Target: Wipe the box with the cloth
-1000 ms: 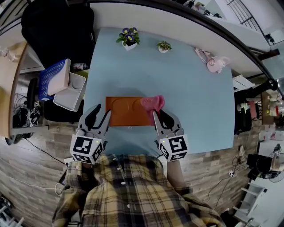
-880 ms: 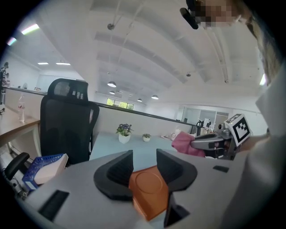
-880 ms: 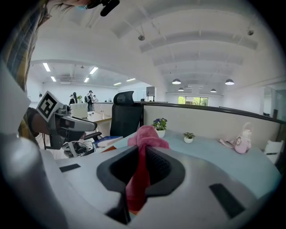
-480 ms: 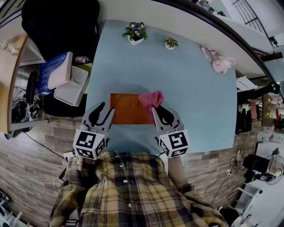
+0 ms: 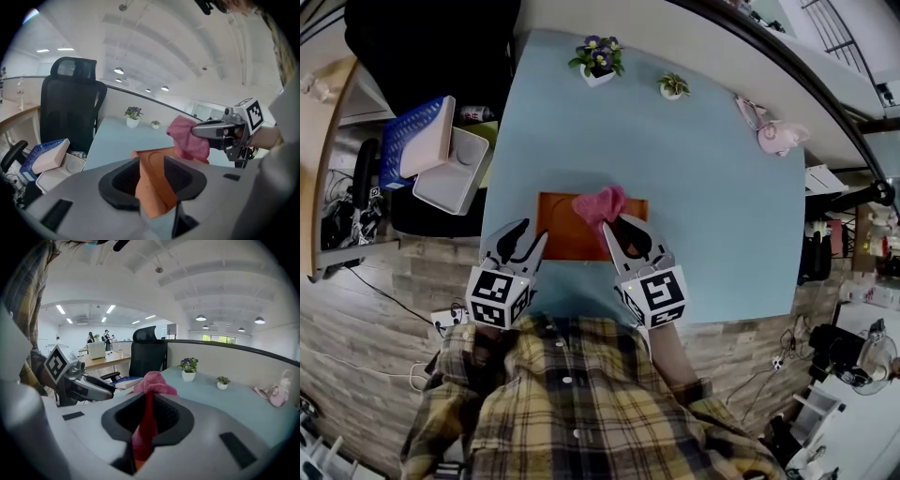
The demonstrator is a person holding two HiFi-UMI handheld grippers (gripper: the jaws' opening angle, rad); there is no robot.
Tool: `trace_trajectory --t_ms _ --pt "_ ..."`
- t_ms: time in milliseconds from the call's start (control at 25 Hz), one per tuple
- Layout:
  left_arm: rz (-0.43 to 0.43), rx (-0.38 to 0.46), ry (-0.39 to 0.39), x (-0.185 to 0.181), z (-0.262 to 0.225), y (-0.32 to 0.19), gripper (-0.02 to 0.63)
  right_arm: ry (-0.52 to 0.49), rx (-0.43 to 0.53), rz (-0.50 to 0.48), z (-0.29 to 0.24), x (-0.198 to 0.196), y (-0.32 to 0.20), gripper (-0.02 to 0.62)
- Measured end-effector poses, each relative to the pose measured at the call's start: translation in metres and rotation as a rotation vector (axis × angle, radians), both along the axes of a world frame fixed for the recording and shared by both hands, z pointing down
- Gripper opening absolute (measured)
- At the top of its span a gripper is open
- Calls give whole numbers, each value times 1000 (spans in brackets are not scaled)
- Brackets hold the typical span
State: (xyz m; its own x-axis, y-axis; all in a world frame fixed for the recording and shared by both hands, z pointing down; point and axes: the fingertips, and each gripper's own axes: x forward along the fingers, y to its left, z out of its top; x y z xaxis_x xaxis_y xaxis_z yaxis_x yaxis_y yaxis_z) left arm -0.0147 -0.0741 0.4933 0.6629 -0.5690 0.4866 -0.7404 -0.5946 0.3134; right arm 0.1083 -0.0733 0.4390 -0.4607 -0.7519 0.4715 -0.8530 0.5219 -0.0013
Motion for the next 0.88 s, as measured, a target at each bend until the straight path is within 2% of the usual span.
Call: trace_trajectory --t_ms 360,760,880 --pt "16 -75 -6 2 29 9 147 -14 -7 -124 13 -43 -13 49" --pt "36 -107 -2 7 40 12 124 -2 -29 -248 32 -86 -40 49" --pt "39 -107 10 8 40 12 129 35 -36 -287 41 -95 -47 49"
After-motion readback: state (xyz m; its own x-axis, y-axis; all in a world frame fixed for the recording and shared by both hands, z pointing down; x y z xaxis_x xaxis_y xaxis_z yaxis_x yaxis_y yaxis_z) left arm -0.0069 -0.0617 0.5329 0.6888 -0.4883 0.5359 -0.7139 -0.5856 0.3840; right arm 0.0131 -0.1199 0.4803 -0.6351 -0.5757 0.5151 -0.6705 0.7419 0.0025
